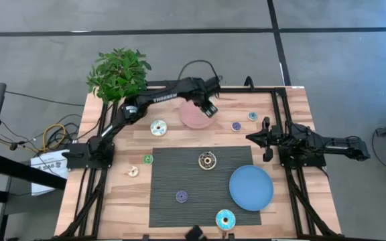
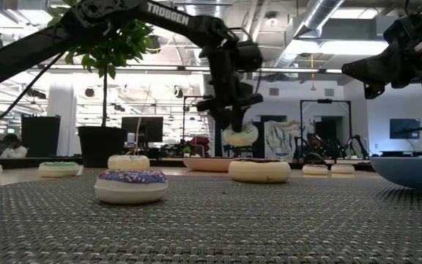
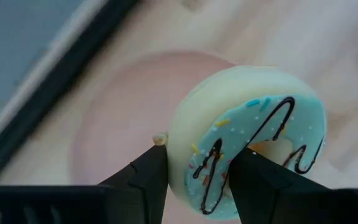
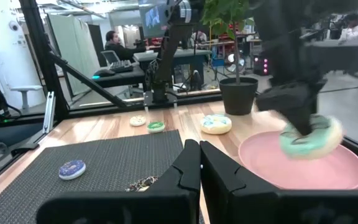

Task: Pick & Place donuts
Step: Put the large blue donut on the pink plate

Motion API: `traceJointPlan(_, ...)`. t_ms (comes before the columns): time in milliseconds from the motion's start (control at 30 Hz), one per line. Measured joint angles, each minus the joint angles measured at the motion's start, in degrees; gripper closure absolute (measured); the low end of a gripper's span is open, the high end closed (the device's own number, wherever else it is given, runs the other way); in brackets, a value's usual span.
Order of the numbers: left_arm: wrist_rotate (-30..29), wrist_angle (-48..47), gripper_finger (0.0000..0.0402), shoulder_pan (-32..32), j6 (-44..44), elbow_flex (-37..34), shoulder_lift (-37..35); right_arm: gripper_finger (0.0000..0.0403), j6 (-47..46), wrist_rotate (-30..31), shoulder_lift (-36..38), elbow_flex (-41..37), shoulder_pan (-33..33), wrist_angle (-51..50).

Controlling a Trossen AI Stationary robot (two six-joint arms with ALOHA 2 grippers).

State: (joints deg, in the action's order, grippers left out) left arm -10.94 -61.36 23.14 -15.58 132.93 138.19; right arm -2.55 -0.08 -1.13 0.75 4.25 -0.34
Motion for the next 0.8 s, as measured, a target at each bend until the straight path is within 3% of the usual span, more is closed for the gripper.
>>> traceJointPlan(167, 0.5, 1.11, 0.0259, 4.38, 3.76, -0.01, 0.69, 0.0403, 0.02, 0.01, 0.0, 0.0, 0.02, 0.0)
traceJointPlan(333, 5.96, 0.28, 0.0259, 7.53, 5.65, -0.1, 2.46, 0.0403, 0.0, 0.0, 0.0, 0.0, 0.01, 0.0)
traceJointPlan(800, 7.56, -2.78, 0.0257, 8.26, 5.56, -0.14, 5.46, 0.0403, 0.02, 0.0, 0.0, 0.0, 0.02, 0.0)
